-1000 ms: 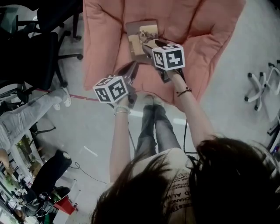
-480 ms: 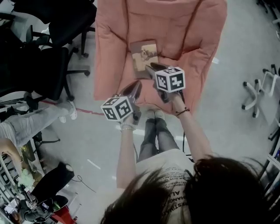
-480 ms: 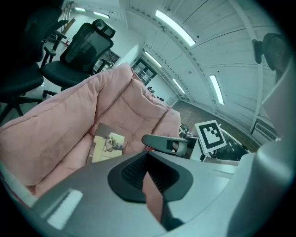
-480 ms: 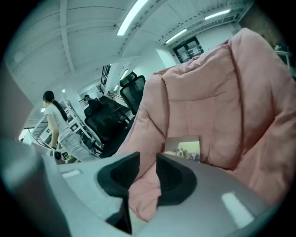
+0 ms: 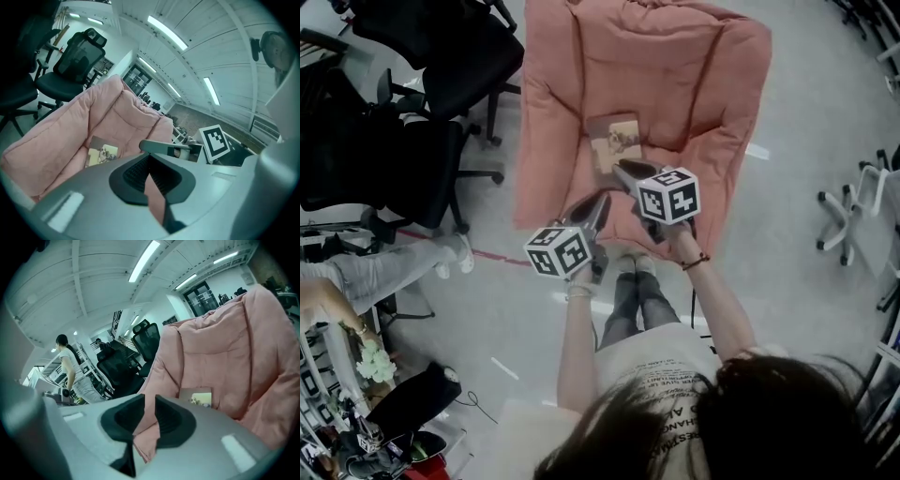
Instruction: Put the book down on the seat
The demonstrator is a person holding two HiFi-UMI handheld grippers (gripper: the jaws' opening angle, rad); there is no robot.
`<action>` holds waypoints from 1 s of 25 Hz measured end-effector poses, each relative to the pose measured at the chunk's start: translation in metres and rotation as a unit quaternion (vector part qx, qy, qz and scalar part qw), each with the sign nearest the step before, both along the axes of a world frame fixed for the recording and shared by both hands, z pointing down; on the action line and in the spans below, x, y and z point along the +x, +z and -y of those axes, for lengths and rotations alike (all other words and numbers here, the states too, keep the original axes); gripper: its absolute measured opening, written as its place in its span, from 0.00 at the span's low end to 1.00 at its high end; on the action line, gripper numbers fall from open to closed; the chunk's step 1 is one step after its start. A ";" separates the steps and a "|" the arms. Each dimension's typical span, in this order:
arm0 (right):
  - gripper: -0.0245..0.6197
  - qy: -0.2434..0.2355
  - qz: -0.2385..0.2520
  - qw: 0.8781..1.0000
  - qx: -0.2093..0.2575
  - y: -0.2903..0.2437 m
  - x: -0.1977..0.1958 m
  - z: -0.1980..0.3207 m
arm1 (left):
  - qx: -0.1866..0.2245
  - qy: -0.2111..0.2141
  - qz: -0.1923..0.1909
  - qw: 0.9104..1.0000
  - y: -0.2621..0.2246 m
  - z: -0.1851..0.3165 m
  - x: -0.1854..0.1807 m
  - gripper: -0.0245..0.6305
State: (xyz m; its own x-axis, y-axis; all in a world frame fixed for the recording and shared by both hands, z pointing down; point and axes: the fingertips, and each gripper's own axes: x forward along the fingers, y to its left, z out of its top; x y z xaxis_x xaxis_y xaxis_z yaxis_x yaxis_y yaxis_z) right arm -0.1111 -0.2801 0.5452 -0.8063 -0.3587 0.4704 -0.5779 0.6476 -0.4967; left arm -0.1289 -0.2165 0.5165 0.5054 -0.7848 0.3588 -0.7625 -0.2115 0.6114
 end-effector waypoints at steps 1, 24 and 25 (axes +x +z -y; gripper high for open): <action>0.15 -0.002 0.003 1.000 0.004 -0.005 0.000 -0.002 | 0.003 0.000 0.001 1.000 -0.004 -0.001 0.000 0.02; 0.04 -0.027 0.056 0.997 0.043 -0.092 0.002 -0.051 | 0.070 0.030 0.017 0.997 -0.076 -0.035 0.001 0.02; 0.04 -0.027 0.058 0.997 0.046 -0.096 0.002 -0.051 | 0.073 0.031 0.019 0.997 -0.079 -0.035 0.000 0.02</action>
